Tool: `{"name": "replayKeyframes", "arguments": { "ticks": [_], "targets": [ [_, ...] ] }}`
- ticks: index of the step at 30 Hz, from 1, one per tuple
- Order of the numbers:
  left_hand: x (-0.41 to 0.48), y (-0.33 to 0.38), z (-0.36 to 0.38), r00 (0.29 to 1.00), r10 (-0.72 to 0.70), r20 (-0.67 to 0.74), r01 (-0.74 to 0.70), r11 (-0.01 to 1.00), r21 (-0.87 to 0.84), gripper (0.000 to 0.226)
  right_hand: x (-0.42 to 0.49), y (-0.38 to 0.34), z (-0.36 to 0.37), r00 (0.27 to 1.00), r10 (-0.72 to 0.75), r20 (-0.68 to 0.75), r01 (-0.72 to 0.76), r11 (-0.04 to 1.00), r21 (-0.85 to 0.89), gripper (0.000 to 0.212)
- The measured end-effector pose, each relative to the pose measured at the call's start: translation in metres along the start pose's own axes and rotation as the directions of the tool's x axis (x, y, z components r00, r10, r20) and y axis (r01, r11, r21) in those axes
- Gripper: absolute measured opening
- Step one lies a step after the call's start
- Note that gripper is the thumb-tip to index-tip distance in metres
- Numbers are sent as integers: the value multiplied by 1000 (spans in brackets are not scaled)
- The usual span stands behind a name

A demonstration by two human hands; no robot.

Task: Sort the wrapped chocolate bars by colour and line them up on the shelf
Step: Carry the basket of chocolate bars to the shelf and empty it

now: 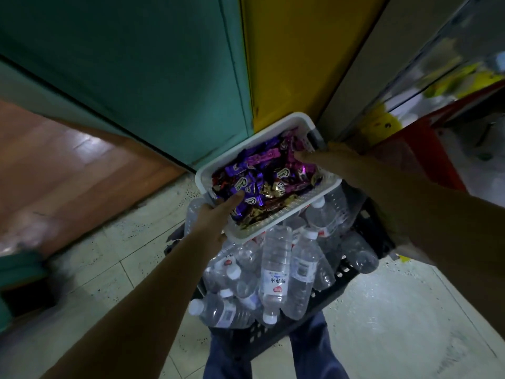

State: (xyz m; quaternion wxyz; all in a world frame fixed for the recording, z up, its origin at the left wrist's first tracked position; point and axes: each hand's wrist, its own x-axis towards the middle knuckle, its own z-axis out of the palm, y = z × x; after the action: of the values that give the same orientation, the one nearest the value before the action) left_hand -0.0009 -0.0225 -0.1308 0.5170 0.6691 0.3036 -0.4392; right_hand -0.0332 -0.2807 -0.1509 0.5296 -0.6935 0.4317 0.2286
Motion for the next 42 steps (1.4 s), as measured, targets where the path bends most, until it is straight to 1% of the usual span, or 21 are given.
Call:
{"name": "replayKeyframes", "arguments": {
  "ticks": [1, 3, 4, 5, 7, 8, 10, 11, 13, 14, 16, 18, 22, 25, 27, 28, 32, 36, 39, 41, 42],
  "targets": [
    [3, 0, 1, 1000, 16, 9, -16, 1000, 15, 109, 1, 1, 3, 1000, 21, 1, -21, 999, -27, 100],
    [6, -7, -1, 998, 60, 16, -61, 998, 26, 106, -3, 5, 6, 999, 33, 15, -32, 999, -44, 132],
    [2, -8, -1, 998, 65, 15, -66, 997, 31, 105, -10, 5, 8, 999, 33, 21, -32, 999, -43, 138],
    [-6, -8, -3, 998, 61, -12, -60, 997, 43, 105, -17, 5, 10, 999, 30, 25, -29, 999, -41, 133],
    [-27, -5, -9, 998, 53, -44, -51, 998, 34, 100, -42, 3, 15, 999, 49, 11, -48, 995, -85, 109],
    [-37, -4, -14, 997, 52, -60, -50, 998, 27, 94, -57, 1, 18, 999, 44, 5, -43, 992, -115, 109],
    [-65, -1, -25, 994, 22, -105, -20, 999, 28, 83, -90, -3, 24, 999, 35, 33, -31, 994, -101, 129],
    [-81, 0, -31, 991, 23, -130, -18, 999, 44, 74, -111, -6, 27, 999, 30, 34, -28, 998, -55, 124],
    [-114, 0, -43, 981, 84, -172, -65, 991, 114, 44, -161, -10, 32, 999, 31, 21, -33, 997, 73, 78],
    [-128, -3, -51, 977, 115, -180, -87, 984, 155, 37, -184, -5, 36, 999, 41, 20, -43, 993, 112, 65],
    [-158, -9, -65, 978, 135, -159, -100, 972, 212, 35, -235, 3, 48, 998, 52, -46, -44, 986, 161, 39],
    [-189, -12, -80, 983, 152, -107, -122, 962, 244, 35, -279, 12, 63, 989, 92, -119, -62, 971, 232, 36],
    [-230, -32, -112, 987, 162, 8, -154, 921, 357, 44, -350, 47, 107, 945, 253, -205, -162, 910, 381, 60],
    [-258, -48, -131, 989, 118, 87, -144, 889, 434, 87, -399, 76, 135, 909, 347, -229, -204, 852, 482, 70],
    [-266, -64, -142, 988, 89, 127, -142, 853, 502, 117, -432, 90, 150, 889, 391, -240, -211, 813, 543, 64],
    [-270, -69, -144, 986, 82, 148, -148, 839, 523, 123, -446, 97, 156, 881, 395, -262, -189, 799, 570, 58],
    [-289, -81, -141, 973, 55, 223, -182, 775, 605, 115, -489, 123, 168, 862, 414, -291, -150, 758, 634, 42],
    [-308, -100, -125, 950, 76, 304, -264, 715, 647, 120, -525, 149, 167, 842, 435, -320, -102, 710, 697, 51],
    [-327, -118, -104, 925, 113, 364, -348, 637, 688, 121, -550, 173, 158, 839, 444, -314, -49, 637, 769, 56],
    [-349, -136, -83, 921, 115, 373, -364, 594, 717, 115, -568, 194, 148, 833, 452, -319, -5, 583, 813, 50],
    [-360, -146, -72, 921, 104, 375, -362, 583, 727, 104, -577, 208, 142, 831, 452, -324, 17, 562, 827, 48]
  ]
}}
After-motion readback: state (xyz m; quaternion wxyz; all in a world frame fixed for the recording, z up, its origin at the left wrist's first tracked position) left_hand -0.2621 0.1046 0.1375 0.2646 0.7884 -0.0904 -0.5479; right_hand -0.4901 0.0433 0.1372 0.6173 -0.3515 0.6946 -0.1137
